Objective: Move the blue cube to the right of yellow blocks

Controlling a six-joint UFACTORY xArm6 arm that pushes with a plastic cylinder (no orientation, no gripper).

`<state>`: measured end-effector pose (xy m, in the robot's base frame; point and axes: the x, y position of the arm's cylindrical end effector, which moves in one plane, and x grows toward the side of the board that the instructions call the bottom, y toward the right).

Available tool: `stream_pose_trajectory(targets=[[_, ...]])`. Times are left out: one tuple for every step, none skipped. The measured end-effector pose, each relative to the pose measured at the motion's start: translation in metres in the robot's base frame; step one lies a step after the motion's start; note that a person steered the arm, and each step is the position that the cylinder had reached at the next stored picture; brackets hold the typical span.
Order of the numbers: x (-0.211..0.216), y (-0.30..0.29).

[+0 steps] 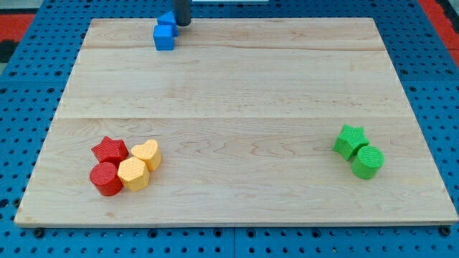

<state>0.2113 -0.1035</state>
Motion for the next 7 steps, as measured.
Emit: stream_pose_trajectory(targets=[[0.037, -0.001], [0.047, 0.005], [0.037, 0.009], [0.030, -0.024], [0.042, -0.048], [0.059, -0.012], [0.046, -0.025]])
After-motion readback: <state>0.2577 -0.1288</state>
